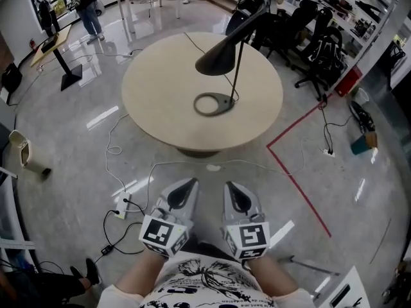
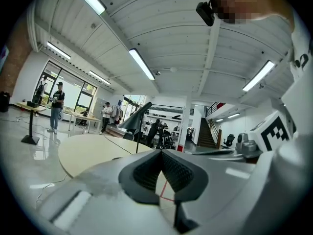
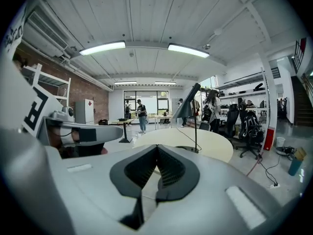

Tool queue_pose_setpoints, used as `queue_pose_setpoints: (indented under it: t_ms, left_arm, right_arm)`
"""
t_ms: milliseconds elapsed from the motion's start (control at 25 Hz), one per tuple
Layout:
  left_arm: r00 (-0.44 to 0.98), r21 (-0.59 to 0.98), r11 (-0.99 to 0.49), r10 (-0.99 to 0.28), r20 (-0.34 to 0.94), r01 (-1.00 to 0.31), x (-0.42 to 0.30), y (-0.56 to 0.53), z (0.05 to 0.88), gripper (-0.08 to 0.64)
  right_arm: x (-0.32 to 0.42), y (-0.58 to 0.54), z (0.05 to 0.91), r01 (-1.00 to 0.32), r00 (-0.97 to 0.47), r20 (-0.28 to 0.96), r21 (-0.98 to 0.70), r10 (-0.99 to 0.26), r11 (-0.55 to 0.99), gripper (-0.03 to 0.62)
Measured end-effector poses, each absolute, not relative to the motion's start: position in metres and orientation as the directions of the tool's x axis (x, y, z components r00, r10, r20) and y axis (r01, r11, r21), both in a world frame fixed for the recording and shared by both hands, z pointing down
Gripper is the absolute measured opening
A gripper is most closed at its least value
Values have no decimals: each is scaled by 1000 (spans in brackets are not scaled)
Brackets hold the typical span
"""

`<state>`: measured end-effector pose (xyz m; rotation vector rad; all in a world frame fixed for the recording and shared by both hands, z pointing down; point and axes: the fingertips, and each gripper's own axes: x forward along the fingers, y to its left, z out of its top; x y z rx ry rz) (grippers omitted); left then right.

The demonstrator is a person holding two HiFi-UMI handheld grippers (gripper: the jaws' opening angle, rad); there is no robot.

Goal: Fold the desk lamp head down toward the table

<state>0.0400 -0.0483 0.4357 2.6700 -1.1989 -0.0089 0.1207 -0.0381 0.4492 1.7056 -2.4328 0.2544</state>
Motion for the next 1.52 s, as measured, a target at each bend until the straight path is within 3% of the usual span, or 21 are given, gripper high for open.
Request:
queue_pose_setpoints:
  t_ms: [240,520,1520]
  left_arm:
    - [652,193,-633,-757,50,-750,27,1,423,3]
    - [679,214,-662,-734,12,-718,24,30,417,3]
    - [709,137,-704,-705,-14,-697,-35,118,393,3]
  right_arm:
    - [108,16,425,-920,-392,129,-66,-911,387,8]
    - [104,45,439,-932,-361,183,-41,-914,360,8]
    - [59,130,420,-958,-279,134,21,-951,285,8]
